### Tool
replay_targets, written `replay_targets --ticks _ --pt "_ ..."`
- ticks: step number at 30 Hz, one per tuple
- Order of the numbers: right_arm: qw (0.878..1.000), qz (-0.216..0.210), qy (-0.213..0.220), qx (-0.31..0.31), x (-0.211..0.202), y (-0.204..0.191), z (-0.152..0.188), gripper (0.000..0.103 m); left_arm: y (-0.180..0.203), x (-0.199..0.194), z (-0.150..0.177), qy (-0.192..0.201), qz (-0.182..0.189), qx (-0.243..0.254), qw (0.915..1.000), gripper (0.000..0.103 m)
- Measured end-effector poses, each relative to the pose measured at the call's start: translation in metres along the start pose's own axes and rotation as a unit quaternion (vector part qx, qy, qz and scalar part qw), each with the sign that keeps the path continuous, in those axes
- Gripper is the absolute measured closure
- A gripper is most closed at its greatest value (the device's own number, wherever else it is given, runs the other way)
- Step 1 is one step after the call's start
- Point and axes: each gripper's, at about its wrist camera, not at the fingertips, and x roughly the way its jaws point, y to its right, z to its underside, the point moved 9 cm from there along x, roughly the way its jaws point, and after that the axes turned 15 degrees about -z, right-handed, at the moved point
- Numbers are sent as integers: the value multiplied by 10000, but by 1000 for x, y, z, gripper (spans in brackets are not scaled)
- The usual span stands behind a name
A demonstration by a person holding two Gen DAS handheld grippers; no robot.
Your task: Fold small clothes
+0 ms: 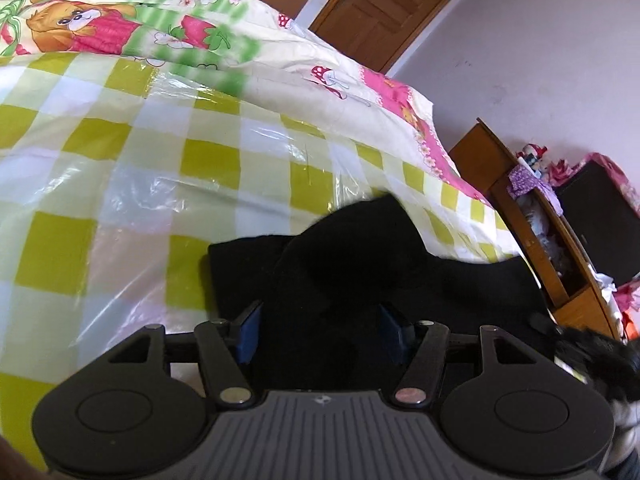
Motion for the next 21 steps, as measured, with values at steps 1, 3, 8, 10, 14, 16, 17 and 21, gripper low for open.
replay_targets --ticks 1,3,8,10,14,16,17,21 --pt "9999 53 91 122 -7 7 0 94 0 4 -1 -30 -43 -7 10000 31" --pt "9991 269 -4 331 -8 28 9 90 -3 18 1 -138 -242 40 9996 31" --pt "9981 417 -205 393 5 42 26 76 -12 19 8 -178 -288 -177 9993 31" --pt "9990 231 -160 343 8 34 22 63 -13 16 8 -181 -247 -185 9994 31" --pt "9982 533 -250 96 28 32 17 82 -10 21 10 -140 -449 -77 9989 35" --pt "9975 630 -331 -6 38 27 13 92 -8 21 9 -36 -554 47 9984 53" --pt "9980 553 -295 -51 40 21 11 92 -8 18 9 16 -554 68 9984 58" --pt "9989 365 -18 -292 40 4 -1 93 -21 12 15 75 -452 -211 9987 72"
